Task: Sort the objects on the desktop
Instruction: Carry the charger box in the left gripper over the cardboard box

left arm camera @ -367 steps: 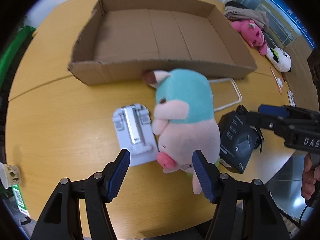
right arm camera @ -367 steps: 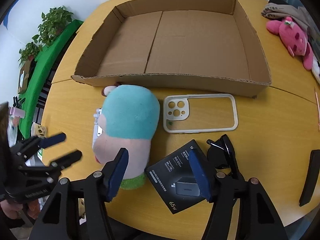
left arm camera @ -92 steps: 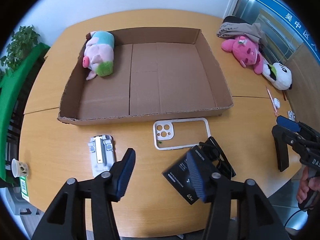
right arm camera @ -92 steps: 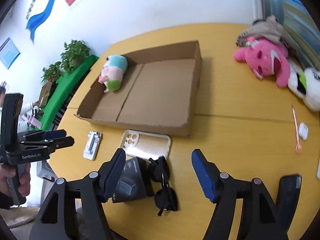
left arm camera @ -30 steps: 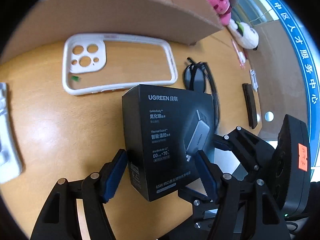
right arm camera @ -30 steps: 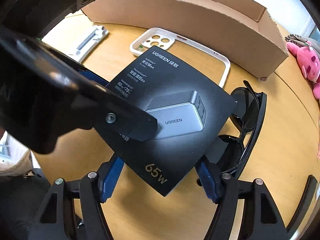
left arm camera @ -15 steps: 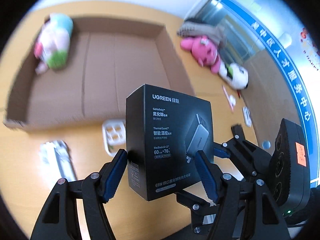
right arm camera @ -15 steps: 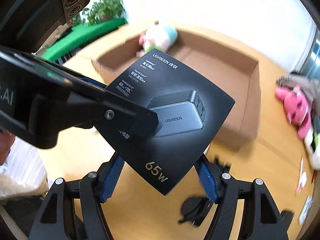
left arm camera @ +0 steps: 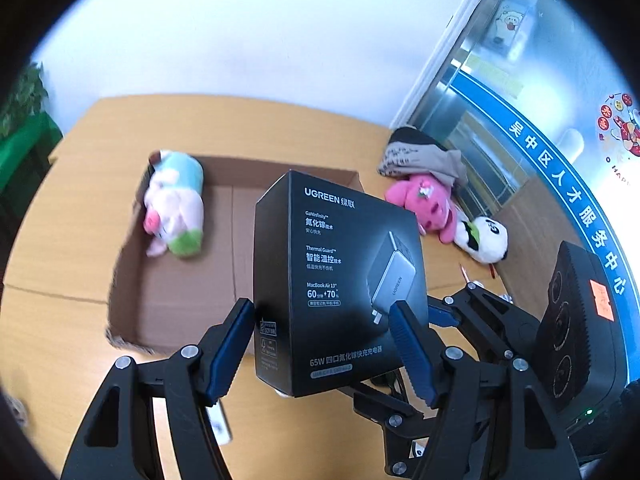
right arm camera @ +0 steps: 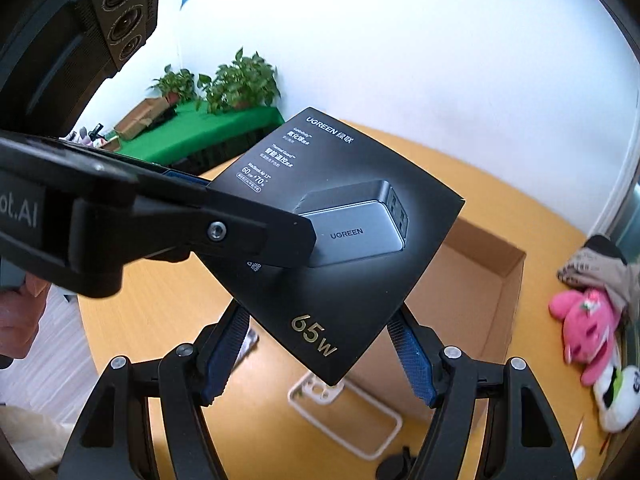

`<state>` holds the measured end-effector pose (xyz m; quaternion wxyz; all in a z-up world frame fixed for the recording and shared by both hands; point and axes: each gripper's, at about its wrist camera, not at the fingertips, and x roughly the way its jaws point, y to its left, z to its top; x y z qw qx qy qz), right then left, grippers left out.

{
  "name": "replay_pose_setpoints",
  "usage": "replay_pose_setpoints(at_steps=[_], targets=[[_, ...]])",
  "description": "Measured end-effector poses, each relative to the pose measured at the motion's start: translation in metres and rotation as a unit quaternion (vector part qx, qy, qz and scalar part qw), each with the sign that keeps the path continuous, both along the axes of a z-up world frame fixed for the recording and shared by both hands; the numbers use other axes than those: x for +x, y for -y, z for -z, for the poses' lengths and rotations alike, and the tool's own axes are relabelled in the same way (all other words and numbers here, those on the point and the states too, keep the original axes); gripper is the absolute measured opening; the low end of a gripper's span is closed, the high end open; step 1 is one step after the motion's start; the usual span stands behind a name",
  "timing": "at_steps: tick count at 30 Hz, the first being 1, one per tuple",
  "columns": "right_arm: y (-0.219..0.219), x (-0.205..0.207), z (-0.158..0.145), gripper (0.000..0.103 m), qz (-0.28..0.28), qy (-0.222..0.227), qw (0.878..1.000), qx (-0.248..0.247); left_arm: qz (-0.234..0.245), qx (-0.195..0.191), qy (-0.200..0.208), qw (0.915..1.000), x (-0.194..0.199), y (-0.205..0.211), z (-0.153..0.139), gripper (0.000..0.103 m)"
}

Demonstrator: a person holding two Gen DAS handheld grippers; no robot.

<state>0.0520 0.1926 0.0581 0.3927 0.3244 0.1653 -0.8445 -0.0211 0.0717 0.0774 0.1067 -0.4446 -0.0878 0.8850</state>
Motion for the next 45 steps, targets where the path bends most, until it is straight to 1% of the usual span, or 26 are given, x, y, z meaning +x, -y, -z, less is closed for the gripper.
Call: replay_pose_setpoints(at_steps=[2, 3, 5, 8, 12, 15, 19, 28, 39, 45], targets=[[0.01, -0.002, -0.01, 0.076, -0.001, -0.004, 1.0, -0.002, 0.001, -0.006, -0.006, 1.0, -0.007, 0.003, -0.005, 0.069], [0.012, -0.017, -0.014, 0.076, 0.0, -0.005, 1.0, -0.003, 0.001, -0.007, -0.007, 1.0, -0.011, 0.003, -0.007, 0.069], [0.037, -0.033, -0.014, 0.076, 0.002, -0.005, 1.0, -0.003, 0.003, -0.004, -0.012, 0.9999, -0.021, 0.005, -0.011, 0.069], [0.04, -0.053, -0.021, 0.076, 0.006, -0.007, 1.0, -0.004, 0.005, -0.002, -0.019, 0.9998, -0.038, 0.006, -0.016, 0.069], [0.046, -0.077, -0.027, 0.076, 0.017, -0.003, 1.0, -0.007, 0.018, -0.008, -0.025, 0.9995, -0.062, 0.008, -0.022, 0.069], [0.058, -0.098, -0.034, 0.076, 0.023, -0.005, 1.0, -0.003, 0.023, 0.003, -0.024, 0.9994, -0.083, 0.017, -0.022, 0.069], [0.072, -0.121, -0.036, 0.076, 0.027, -0.005, 1.0, 0.005, 0.025, 0.015, -0.022, 0.9993, -0.109, 0.029, -0.016, 0.069], [0.1, -0.176, -0.016, 0.076, 0.026, 0.013, 0.999, 0.033, 0.026, 0.038, -0.002, 0.9989, -0.161, 0.054, 0.011, 0.069], [0.118, -0.238, 0.028, 0.076, 0.03, 0.051, 0.997, 0.052, 0.034, 0.046, 0.042, 0.9975, -0.223, 0.073, 0.059, 0.069], [0.122, -0.26, 0.052, 0.076, 0.032, 0.07, 0.995, 0.064, 0.036, 0.044, 0.061, 0.9965, -0.243, 0.077, 0.084, 0.069]])
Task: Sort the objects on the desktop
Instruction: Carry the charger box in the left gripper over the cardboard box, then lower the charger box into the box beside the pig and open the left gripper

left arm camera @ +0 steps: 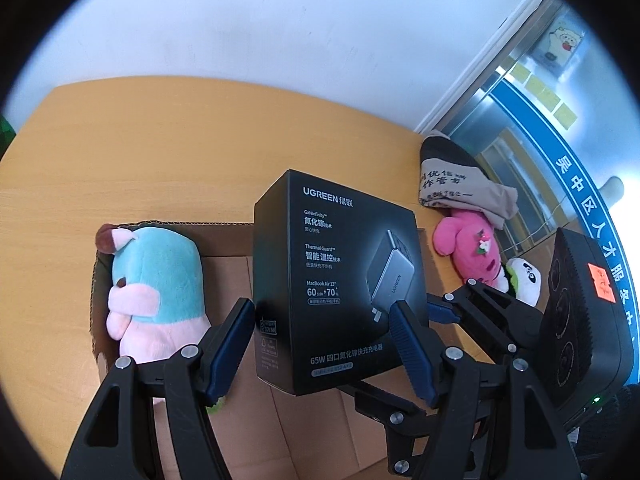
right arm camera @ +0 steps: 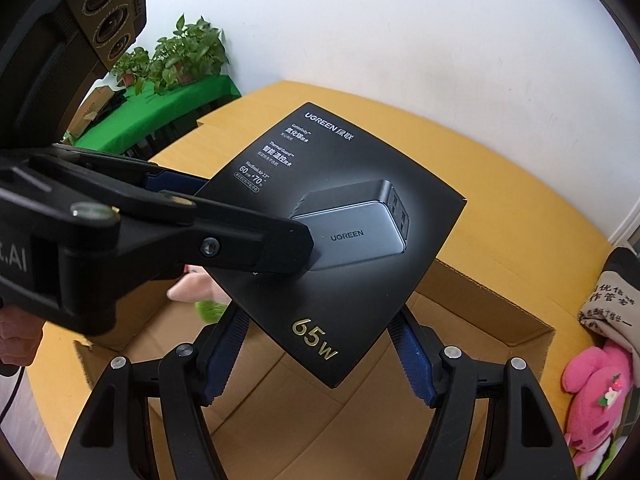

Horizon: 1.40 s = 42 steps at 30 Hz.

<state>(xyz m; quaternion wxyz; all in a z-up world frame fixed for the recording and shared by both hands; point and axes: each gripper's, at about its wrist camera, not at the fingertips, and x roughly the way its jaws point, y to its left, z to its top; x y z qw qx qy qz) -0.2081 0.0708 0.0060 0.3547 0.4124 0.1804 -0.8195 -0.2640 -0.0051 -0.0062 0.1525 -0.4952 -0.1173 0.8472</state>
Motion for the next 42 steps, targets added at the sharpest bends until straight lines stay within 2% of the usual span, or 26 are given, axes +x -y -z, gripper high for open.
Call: replay_pose_setpoints(at_steps=[5, 10, 23, 26, 31, 32, 34, 37, 39, 42], targets=[[0.003, -0.016, 0.018, 0.076, -0.002, 0.018, 1.0, 0.005, -0.009, 0.014, 0.019, 0.9997, -0.014, 0.009, 0.02, 0.069], [0.002, -0.031, 0.032, 0.076, 0.001, 0.038, 0.999, -0.001, -0.01, 0.006, 0.034, 0.9994, -0.025, 0.009, 0.031, 0.069], [-0.036, -0.043, 0.062, 0.076, 0.014, 0.093, 0.995, 0.021, -0.027, 0.006, 0.095, 0.9951, -0.04, -0.007, 0.072, 0.069], [-0.041, -0.052, 0.076, 0.076, 0.015, 0.117, 0.993, 0.024, -0.043, -0.002, 0.117, 0.9922, -0.048, -0.005, 0.089, 0.069], [-0.04, -0.065, 0.095, 0.075, 0.006, 0.131, 0.991, 0.025, -0.065, -0.034, 0.146, 0.9866, -0.06, -0.001, 0.108, 0.067], [-0.041, -0.068, 0.095, 0.075, 0.007, 0.128, 0.992, 0.018, -0.065, -0.046, 0.149, 0.9857, -0.062, -0.003, 0.109, 0.067], [-0.04, -0.072, 0.096, 0.085, 0.009, 0.13, 0.991, 0.015, -0.053, -0.064, 0.146, 0.9857, -0.062, -0.008, 0.107, 0.068], [-0.04, -0.072, 0.086, 0.091, 0.015, 0.128, 0.992, 0.01, -0.05, -0.082, 0.14, 0.9855, -0.056, -0.009, 0.1, 0.068], [-0.047, -0.063, 0.075, 0.095, 0.013, 0.118, 0.993, 0.006, -0.057, -0.082, 0.129, 0.9867, -0.05, -0.006, 0.088, 0.068], [-0.066, -0.044, 0.058, 0.095, 0.019, 0.115, 0.993, 0.004, -0.066, -0.072, 0.105, 0.9897, -0.034, -0.002, 0.063, 0.068]])
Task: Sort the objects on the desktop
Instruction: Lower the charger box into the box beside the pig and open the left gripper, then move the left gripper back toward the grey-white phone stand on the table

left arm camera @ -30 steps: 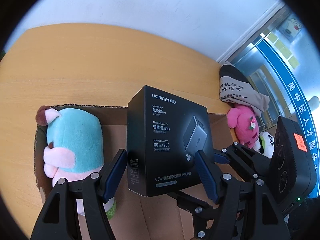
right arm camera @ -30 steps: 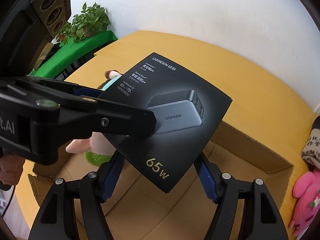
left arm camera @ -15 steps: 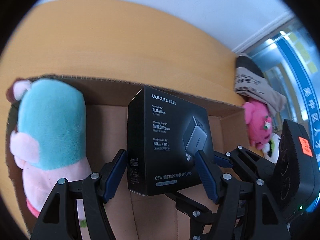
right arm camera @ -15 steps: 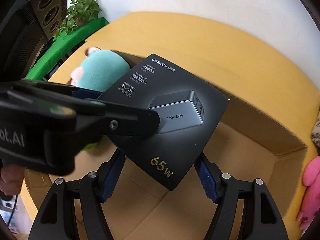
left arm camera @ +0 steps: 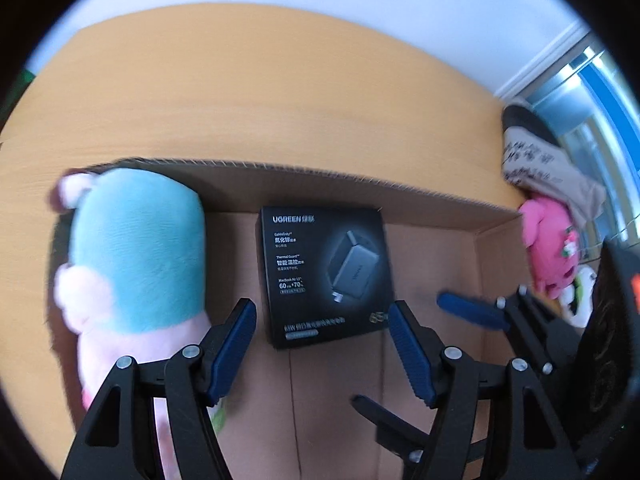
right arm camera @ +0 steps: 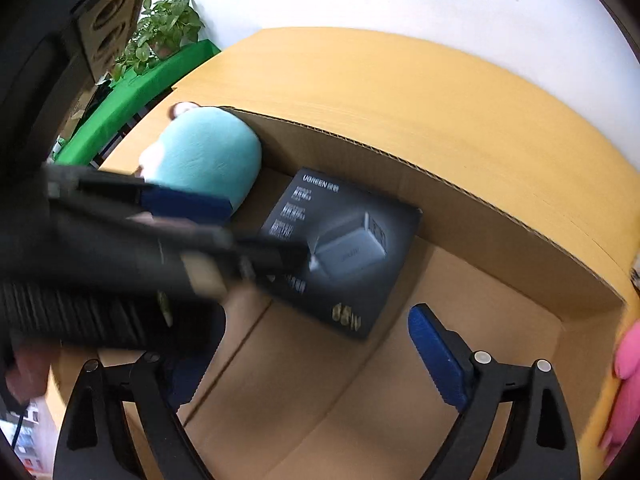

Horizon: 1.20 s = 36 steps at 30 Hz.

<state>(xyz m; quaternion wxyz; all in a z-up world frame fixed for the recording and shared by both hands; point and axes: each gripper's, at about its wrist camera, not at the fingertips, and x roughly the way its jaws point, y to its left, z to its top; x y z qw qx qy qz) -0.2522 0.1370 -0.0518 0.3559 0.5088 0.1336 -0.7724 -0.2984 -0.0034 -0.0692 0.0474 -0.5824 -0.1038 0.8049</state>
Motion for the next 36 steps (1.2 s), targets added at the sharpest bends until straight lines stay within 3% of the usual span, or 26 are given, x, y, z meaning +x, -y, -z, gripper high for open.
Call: replay_pose_setpoints(at_steps=[8, 12, 14, 16, 18, 20, 21, 22, 23, 24, 25, 29, 36], targets=[[-0.057, 0.062, -0.075, 0.097, 0.056, 0.005, 0.997, -0.051, 0.017, -0.033, -0.07, 0.9968, 0.078, -0.023, -0.085, 0.069], [-0.066, 0.097, -0.116, 0.097, 0.076, -0.008, 0.994, -0.08, 0.015, -0.059, -0.092, 0.9939, 0.116, -0.042, -0.12, 0.069], [-0.056, 0.112, -0.129, 0.091, 0.077, -0.021, 0.992, -0.097, 0.01, -0.065, -0.1, 0.9928, 0.133, -0.048, -0.133, 0.069], [-0.058, 0.126, -0.147, 0.058, 0.072, -0.031, 0.991, -0.112, 0.01, -0.064, -0.116, 0.9912, 0.151, -0.056, -0.146, 0.06], [-0.065, 0.141, -0.161, 0.049, 0.065, -0.036, 0.99, -0.118, 0.011, -0.066, -0.126, 0.9898, 0.165, -0.065, -0.156, 0.023], [-0.071, 0.157, -0.173, 0.049, 0.062, -0.047, 0.99, -0.12, 0.01, -0.063, -0.127, 0.9899, 0.176, -0.075, -0.162, 0.021], [-0.075, 0.166, -0.179, 0.05, 0.061, -0.05, 0.989, -0.123, 0.01, -0.062, -0.13, 0.9895, 0.182, -0.079, -0.166, 0.026], [-0.078, 0.173, -0.183, 0.064, 0.06, -0.052, 0.989, -0.125, 0.01, -0.06, -0.134, 0.9891, 0.189, -0.083, -0.169, 0.031], [-0.081, 0.18, -0.187, 0.077, 0.062, -0.056, 0.988, -0.127, 0.01, -0.058, -0.137, 0.9888, 0.195, -0.086, -0.173, 0.047], [-0.084, 0.187, -0.19, 0.098, 0.064, -0.062, 0.987, -0.132, 0.008, -0.061, -0.14, 0.9882, 0.201, -0.089, -0.177, 0.066], [-0.088, 0.195, -0.195, 0.102, 0.065, -0.071, 0.986, -0.138, 0.005, -0.067, -0.147, 0.9868, 0.208, -0.093, -0.18, 0.071], [-0.098, 0.226, -0.21, 0.101, 0.063, -0.094, 0.983, -0.144, 0.008, -0.096, -0.162, 0.982, 0.232, -0.107, -0.191, 0.074], [-0.11, 0.258, -0.218, 0.101, 0.068, -0.101, 0.981, -0.15, 0.008, -0.112, -0.161, 0.9805, 0.266, -0.12, -0.192, 0.074]])
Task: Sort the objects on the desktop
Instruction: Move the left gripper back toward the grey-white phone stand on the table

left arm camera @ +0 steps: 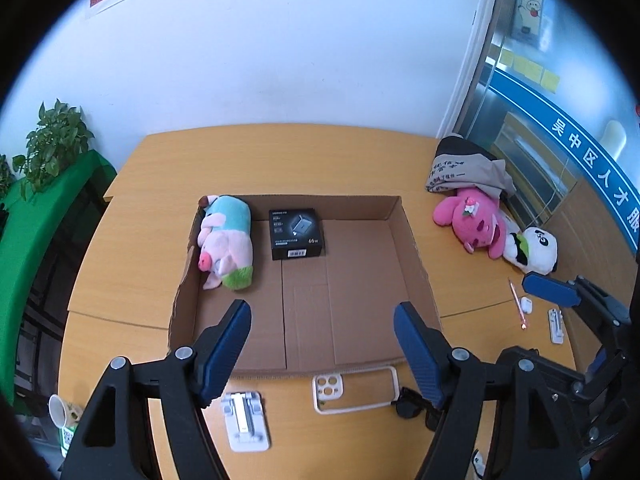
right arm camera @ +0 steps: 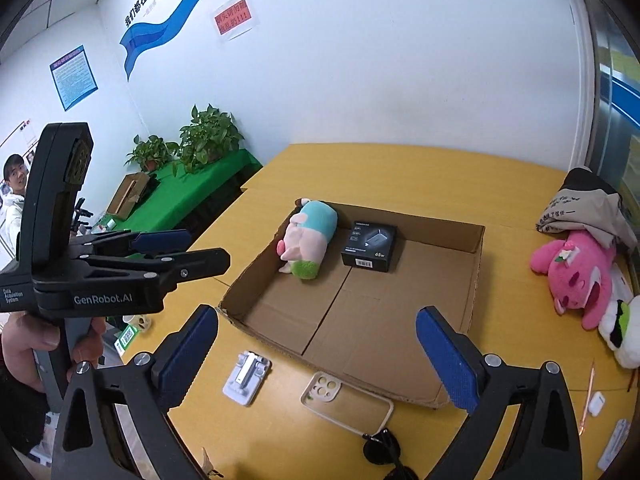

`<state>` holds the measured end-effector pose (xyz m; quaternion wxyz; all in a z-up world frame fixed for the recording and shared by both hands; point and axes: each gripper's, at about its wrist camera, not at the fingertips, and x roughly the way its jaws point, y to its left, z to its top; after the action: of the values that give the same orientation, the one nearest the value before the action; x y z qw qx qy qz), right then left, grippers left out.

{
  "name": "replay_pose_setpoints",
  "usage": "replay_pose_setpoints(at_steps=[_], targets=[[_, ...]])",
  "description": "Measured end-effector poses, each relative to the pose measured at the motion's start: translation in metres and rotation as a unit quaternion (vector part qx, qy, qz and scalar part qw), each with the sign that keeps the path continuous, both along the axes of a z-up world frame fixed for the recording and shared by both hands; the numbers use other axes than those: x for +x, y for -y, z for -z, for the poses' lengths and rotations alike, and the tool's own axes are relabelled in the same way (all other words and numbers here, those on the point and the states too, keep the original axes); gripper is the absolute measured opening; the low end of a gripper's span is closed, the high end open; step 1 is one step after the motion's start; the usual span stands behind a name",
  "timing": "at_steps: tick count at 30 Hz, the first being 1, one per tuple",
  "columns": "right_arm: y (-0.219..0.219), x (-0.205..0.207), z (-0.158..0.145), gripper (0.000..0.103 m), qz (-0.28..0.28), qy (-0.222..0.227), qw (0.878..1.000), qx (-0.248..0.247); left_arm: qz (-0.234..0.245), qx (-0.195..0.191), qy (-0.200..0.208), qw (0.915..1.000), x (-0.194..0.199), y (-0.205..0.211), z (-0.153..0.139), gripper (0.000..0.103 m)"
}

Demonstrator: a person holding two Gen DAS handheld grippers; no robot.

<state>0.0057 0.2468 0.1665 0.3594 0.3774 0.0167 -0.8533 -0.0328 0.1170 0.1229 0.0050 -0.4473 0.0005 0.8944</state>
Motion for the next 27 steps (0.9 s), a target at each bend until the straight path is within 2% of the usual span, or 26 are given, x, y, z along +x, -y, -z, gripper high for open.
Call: replay_pose_setpoints(at_steps=[7, 15, 20, 27], targets=[[-0.006, 0.018, 0.004, 0.101, -0.009, 0.005, 1.0, 0.003, -0.011, 0.002, 0.005, 0.9999, 0.024, -0.003, 0.008, 0.074], [0.001, 0.026, 0.012, 0.101, -0.014, 0.017, 1.0, 0.006, -0.027, 0.009, 0.02, 0.9994, 0.033, 0.013, 0.016, 0.074], [0.023, 0.022, 0.022, 0.101, -0.029, 0.03, 0.999, 0.018, -0.047, 0.01, 0.02, 0.9987, 0.045, 0.032, 0.018, 0.074], [0.071, 0.025, 0.039, 0.101, -0.076, 0.051, 0.995, 0.034, -0.086, 0.02, 0.042, 0.9952, 0.061, 0.073, 0.033, 0.074]])
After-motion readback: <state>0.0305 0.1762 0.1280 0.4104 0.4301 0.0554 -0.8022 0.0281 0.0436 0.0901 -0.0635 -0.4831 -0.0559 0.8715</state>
